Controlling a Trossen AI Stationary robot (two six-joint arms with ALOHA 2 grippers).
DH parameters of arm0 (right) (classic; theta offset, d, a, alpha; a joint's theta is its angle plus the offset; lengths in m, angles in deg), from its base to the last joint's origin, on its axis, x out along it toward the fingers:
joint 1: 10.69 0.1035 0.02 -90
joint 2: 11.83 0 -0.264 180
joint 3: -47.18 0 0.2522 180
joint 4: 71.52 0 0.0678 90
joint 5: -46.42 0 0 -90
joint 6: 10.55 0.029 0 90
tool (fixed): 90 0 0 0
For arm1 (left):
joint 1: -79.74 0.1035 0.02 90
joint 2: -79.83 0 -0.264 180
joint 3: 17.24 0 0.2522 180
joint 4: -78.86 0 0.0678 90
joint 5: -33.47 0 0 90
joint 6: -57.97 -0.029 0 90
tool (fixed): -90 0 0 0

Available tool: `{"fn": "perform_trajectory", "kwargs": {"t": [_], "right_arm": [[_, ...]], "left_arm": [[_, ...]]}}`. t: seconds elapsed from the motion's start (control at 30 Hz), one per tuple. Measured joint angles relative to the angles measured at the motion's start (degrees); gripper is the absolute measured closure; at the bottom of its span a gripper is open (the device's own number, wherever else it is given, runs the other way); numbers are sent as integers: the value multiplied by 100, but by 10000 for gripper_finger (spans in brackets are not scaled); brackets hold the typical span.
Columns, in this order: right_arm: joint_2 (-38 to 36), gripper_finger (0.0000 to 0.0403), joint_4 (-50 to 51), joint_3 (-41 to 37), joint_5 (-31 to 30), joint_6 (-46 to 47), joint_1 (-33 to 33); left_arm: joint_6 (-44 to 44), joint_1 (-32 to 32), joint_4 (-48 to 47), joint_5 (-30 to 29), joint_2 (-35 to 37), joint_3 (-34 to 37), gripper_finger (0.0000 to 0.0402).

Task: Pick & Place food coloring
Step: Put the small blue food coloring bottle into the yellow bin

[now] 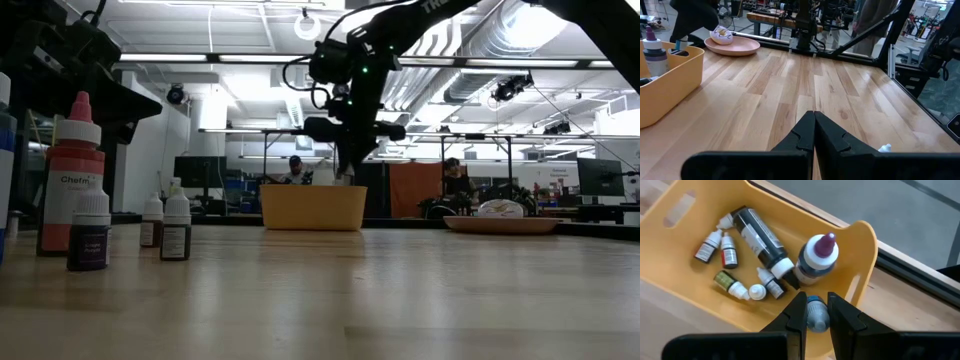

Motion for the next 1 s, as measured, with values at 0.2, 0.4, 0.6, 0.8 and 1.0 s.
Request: {"fn": "perform_trajectory", "kwargs": {"t": [0.2, 0.4, 0.6, 0.8, 1.0], "right_arm": [[112, 355, 155, -3, 150, 57, -2], [280, 355, 190, -5, 310, -5, -4], [350, 355, 249, -16, 402, -41, -45], [348, 355, 251, -16, 524, -44, -139], [348, 355, 248, -16, 662, -43, -200]], "left_arm": [[1, 1, 0, 0, 0, 0, 401], [-1, 0, 0, 7, 1, 0, 401], [-1, 1, 0, 7, 1, 0, 401], [0, 0, 0, 11, 0, 1, 401], [-1, 2, 0, 12, -1, 1, 401]]}}
